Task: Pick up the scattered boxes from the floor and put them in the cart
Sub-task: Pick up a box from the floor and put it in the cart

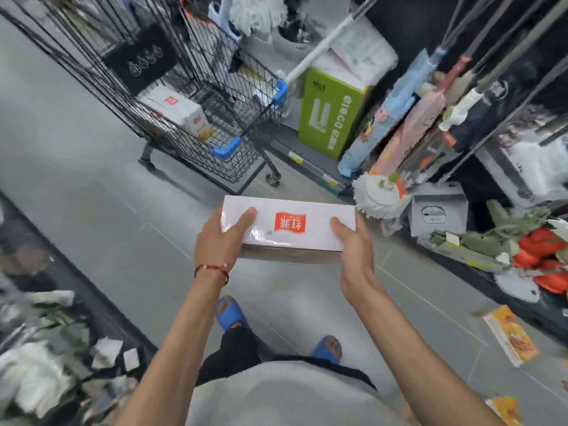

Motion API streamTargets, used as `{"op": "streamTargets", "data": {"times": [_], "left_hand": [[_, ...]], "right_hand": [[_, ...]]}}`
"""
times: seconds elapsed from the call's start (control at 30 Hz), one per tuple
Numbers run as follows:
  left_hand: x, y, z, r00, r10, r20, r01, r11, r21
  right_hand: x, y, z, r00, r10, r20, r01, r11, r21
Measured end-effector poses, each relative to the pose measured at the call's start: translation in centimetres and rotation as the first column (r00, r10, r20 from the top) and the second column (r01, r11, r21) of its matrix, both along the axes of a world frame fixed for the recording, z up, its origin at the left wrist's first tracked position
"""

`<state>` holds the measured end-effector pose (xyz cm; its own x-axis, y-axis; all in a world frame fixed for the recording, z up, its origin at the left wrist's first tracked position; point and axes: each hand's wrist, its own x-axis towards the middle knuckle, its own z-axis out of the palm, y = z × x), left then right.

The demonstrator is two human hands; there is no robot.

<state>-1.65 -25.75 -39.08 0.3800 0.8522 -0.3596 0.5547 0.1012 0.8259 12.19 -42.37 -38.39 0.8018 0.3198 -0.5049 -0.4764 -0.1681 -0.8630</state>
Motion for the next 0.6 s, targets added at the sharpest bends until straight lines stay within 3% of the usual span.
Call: {"op": "streamTargets", "data": {"times": [0.33, 0.6], "left_hand": [[-6.7, 18.2, 1.4, 0.998, 0.058, 0.015, -0.058, 0.998, 0.001], [-3.1, 30.9, 2.1, 0.996, 0.053, 0.07, -0.054, 0.999, 0.008]], "right_hand": [[-6.3, 19.2, 0.9, 0.997, 0.053, 0.048, -0.053, 0.999, -0.002], [-3.0, 32.3, 1.4, 0.996, -0.017, 0.086, 0.014, 0.999, 0.033]]}}
